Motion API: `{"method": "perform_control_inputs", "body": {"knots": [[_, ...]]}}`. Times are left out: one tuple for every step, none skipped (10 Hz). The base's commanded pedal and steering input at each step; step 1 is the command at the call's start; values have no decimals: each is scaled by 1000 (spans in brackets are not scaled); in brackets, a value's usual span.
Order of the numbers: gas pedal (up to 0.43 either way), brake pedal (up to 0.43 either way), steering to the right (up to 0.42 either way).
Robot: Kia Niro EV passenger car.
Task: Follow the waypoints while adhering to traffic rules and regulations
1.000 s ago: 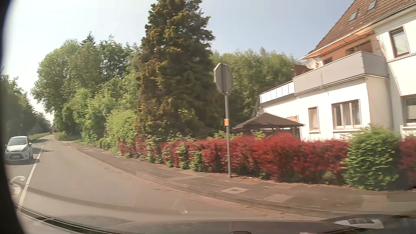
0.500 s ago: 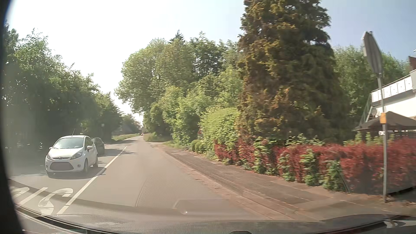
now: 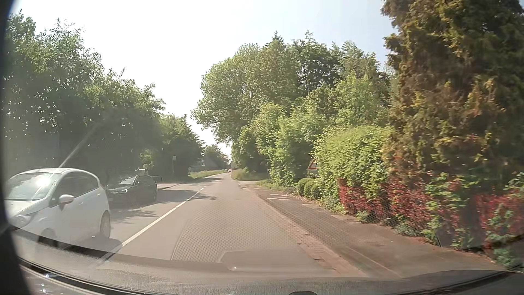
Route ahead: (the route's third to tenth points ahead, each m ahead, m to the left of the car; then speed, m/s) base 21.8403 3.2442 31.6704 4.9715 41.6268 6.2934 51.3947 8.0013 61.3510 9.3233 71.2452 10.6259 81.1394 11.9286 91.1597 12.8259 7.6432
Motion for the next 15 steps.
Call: {"method": "perform_control_inputs", "body": {"knots": [[390, 0, -99], [378, 0, -97], [370, 0, -97], [358, 0, -97], [358, 0, -93], [350, 0, -82], [350, 0, -72], [339, 0, -56], [339, 0, -45], [339, 0, -36], [331, 0, -26], [331, 0, -15], [331, 0, -3], [319, 0, -2], [319, 0, -3]]}}
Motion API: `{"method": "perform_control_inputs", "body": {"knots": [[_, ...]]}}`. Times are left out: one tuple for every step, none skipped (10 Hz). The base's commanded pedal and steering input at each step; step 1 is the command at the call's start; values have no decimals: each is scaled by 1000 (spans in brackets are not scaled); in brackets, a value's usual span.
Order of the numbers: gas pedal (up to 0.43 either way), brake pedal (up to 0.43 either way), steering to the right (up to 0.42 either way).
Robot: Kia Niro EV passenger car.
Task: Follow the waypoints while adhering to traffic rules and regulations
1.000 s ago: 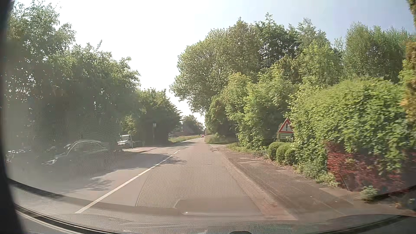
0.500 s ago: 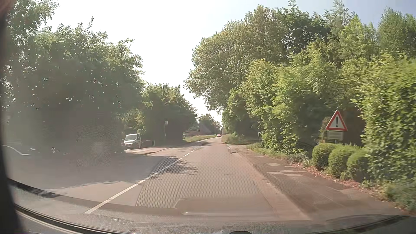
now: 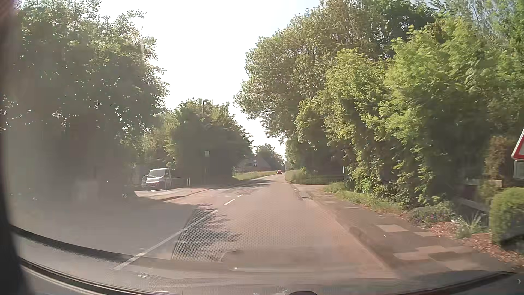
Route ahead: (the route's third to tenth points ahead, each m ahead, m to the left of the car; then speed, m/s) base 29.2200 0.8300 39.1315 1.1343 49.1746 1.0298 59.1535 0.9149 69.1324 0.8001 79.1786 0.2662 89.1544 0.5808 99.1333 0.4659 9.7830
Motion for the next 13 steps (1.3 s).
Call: {"method": "perform_control_inputs", "body": {"knots": [[319, 0, -2], [319, 0, -3], [319, 0, -2], [299, 0, -2], [299, 0, -4], [287, 0, -12], [280, 0, -17], [268, 0, -17], [260, 0, -17], [260, 0, -17], [248, 0, -16], [240, 0, -14], [240, 0, -14]]}}
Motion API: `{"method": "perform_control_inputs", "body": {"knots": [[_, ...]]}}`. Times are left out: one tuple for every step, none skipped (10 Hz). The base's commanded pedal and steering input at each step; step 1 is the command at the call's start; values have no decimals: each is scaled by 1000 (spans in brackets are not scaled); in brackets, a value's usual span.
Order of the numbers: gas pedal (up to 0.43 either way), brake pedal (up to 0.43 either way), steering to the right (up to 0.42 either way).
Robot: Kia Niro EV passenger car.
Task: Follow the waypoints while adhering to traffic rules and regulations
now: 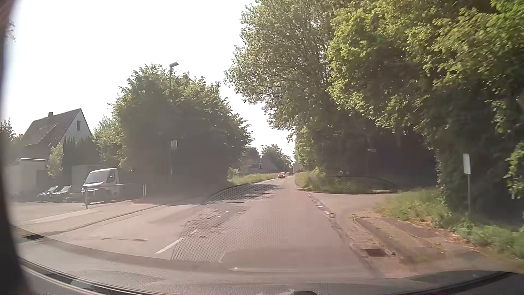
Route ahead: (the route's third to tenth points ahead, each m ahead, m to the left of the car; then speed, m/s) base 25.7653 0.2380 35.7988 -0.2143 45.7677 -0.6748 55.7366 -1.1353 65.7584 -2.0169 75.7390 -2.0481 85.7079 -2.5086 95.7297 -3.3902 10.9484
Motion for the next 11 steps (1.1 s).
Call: {"method": "perform_control_inputs", "body": {"knots": [[240, 0, -13], [240, 0, -11], [228, 0, -11], [228, 0, -9], [209, 0, -9], [209, 0, -6], [209, 0, -6], [209, 0, -5], [197, 0, -1], [197, 0, 3], [197, 0, 5]]}}
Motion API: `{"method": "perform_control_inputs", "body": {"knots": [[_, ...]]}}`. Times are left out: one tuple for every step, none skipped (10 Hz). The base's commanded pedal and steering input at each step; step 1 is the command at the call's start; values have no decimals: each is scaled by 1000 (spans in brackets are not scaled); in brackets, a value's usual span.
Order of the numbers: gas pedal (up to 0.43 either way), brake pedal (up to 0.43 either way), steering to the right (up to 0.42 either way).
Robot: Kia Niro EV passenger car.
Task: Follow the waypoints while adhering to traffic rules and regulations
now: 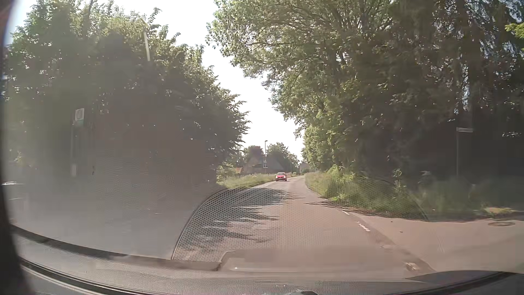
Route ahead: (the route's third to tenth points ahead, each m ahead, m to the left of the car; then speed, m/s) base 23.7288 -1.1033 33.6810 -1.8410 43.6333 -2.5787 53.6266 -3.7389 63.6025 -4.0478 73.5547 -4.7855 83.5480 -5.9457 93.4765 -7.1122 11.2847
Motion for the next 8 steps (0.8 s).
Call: {"method": "perform_control_inputs", "body": {"knots": [[197, 0, 7], [197, 0, 7], [197, 0, 8], [197, 0, 9], [197, 0, 9], [197, 0, 9], [197, 0, 10], [197, 0, 11]]}}
